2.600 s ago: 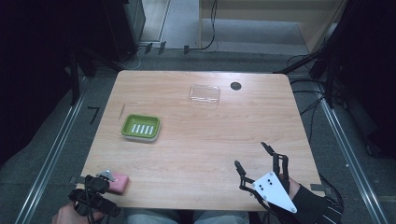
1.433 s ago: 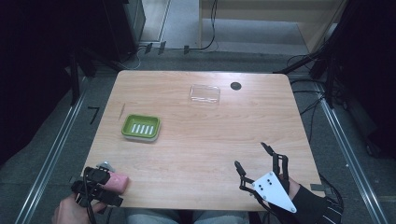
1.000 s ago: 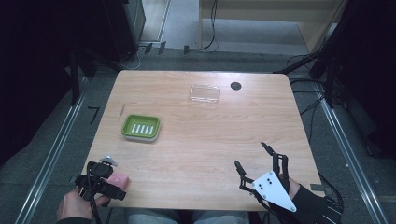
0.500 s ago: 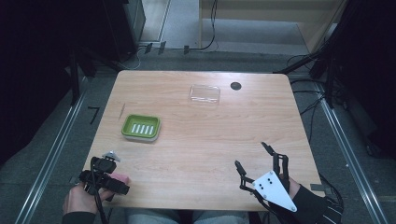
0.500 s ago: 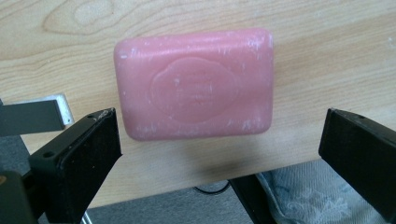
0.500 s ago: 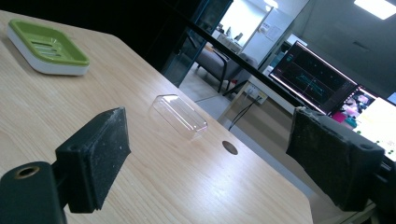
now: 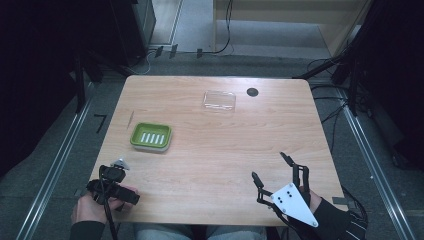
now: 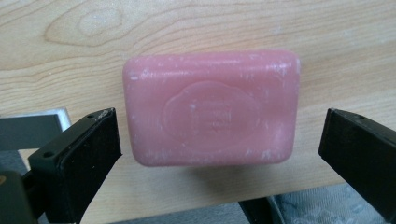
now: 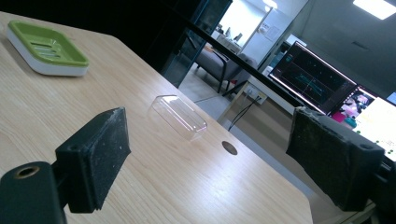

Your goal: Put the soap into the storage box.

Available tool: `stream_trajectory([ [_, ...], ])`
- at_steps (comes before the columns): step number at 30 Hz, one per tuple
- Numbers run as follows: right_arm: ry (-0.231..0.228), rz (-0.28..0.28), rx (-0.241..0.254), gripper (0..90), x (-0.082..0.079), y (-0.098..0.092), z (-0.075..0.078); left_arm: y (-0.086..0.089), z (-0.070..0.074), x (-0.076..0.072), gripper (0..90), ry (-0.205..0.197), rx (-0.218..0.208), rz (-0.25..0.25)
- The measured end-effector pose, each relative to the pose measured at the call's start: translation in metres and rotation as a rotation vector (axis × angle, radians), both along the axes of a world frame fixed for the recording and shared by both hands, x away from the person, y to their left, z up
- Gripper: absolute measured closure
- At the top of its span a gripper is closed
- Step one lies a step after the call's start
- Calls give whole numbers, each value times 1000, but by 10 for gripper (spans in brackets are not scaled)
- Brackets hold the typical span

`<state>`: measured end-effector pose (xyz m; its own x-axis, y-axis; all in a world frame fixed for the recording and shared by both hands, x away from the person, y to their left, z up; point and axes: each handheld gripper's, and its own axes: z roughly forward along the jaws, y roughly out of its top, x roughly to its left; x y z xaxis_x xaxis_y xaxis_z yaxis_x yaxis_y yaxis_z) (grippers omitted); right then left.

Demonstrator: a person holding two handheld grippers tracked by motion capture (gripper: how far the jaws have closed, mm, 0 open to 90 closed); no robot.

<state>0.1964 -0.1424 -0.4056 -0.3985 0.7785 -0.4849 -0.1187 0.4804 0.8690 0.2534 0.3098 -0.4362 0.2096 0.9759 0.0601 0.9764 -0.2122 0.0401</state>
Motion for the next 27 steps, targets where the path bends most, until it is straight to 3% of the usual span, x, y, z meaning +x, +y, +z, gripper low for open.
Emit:
stream_trajectory([
  [11,-2,0,1,132,0,0,0,0,-11,5,0,29,13,4],
  [15,-2,0,0,132,0,0,0,0,-12,6,0,3,18,5],
  [27,-4,-1,1,132,0,0,0,1,-18,10,0,21,22,20],
])
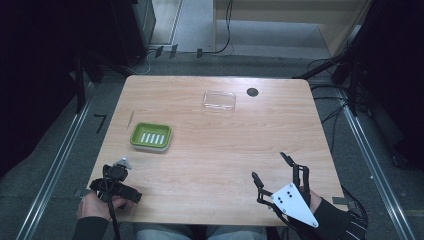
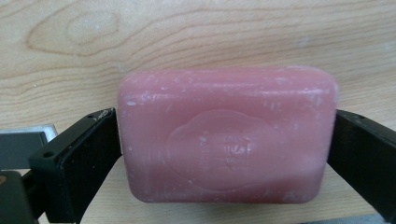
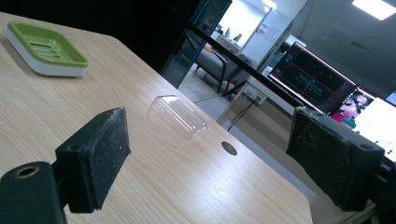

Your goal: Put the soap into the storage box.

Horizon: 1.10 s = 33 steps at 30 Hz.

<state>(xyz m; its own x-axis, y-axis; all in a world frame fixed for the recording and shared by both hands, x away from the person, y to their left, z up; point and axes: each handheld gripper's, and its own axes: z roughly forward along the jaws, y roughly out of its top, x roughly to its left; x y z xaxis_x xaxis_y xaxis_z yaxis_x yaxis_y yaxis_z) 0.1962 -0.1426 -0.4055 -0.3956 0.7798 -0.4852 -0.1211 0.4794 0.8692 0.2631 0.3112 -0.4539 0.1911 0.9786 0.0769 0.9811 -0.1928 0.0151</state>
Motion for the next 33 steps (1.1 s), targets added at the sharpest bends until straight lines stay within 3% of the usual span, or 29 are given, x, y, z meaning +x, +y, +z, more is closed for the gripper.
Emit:
stream_trajectory([
  [1,0,0,0,132,0,0,0,0,0,0,1,0,0,0],
  [3,0,0,4,132,0,0,0,1,1,-1,131,-11,-10,-2],
  [4,-1,0,5,132,0,0,0,1,1,-1,136,-11,-10,-2],
  [33,-1,1,-2,132,0,0,0,3,-1,-1,138,-7,-28,-11],
])
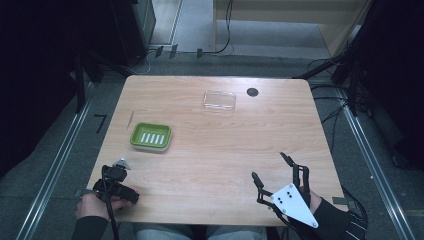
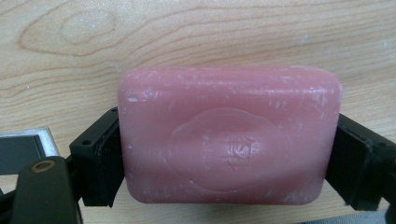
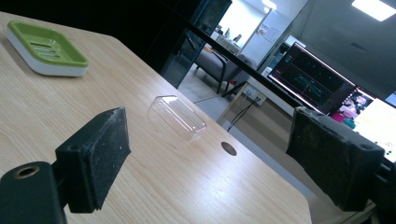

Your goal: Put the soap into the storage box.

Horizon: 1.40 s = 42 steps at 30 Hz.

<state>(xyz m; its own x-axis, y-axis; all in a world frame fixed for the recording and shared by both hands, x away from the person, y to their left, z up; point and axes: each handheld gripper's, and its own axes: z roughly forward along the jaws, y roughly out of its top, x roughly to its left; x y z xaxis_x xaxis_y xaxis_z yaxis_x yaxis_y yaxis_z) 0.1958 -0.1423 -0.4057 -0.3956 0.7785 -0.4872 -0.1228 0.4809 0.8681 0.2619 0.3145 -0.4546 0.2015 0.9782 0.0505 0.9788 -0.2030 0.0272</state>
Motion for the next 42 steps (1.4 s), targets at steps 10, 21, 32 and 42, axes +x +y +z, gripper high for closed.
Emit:
stream_trajectory([
  [10,-1,0,-2,132,0,0,0,-1,0,0,139,-1,-2,3],
  [21,1,0,4,132,0,0,0,-3,6,-3,140,-9,-16,-31],
  [32,1,1,3,132,0,0,0,-4,12,-4,139,-10,-22,-67],
  [42,3,1,0,132,0,0,0,-8,16,-1,139,-18,-31,-82],
])
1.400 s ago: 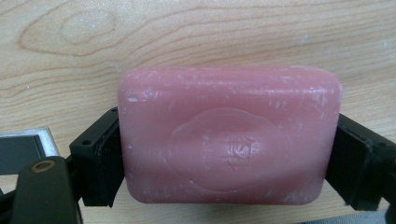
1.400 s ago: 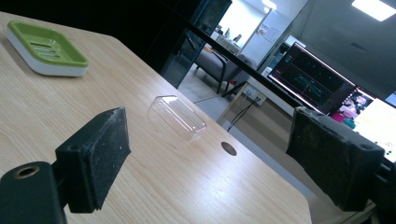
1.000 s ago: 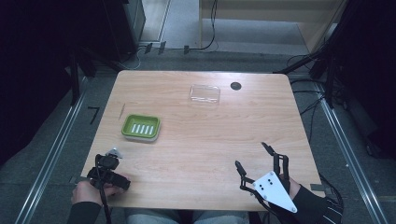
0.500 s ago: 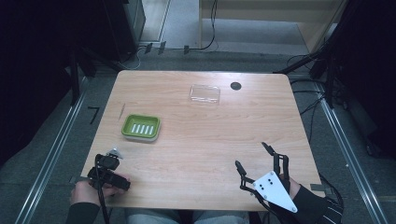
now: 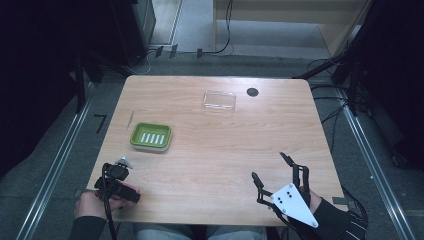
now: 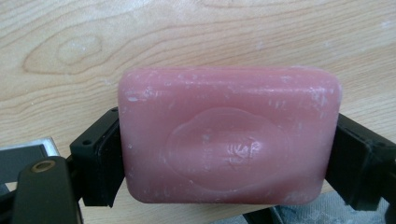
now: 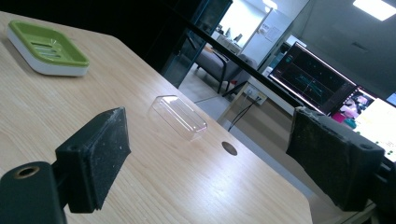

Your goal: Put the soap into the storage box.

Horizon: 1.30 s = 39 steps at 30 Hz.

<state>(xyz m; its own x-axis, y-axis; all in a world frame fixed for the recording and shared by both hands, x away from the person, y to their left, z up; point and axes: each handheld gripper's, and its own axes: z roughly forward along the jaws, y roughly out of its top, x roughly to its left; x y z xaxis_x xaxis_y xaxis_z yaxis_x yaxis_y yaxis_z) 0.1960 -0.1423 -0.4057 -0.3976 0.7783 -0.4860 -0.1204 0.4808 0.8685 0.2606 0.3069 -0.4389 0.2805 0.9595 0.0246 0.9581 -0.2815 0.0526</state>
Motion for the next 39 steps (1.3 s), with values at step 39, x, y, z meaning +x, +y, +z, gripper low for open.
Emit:
stream_trajectory([
  [39,-1,-1,-3,132,0,0,0,-14,12,27,140,-1,3,-66],
])
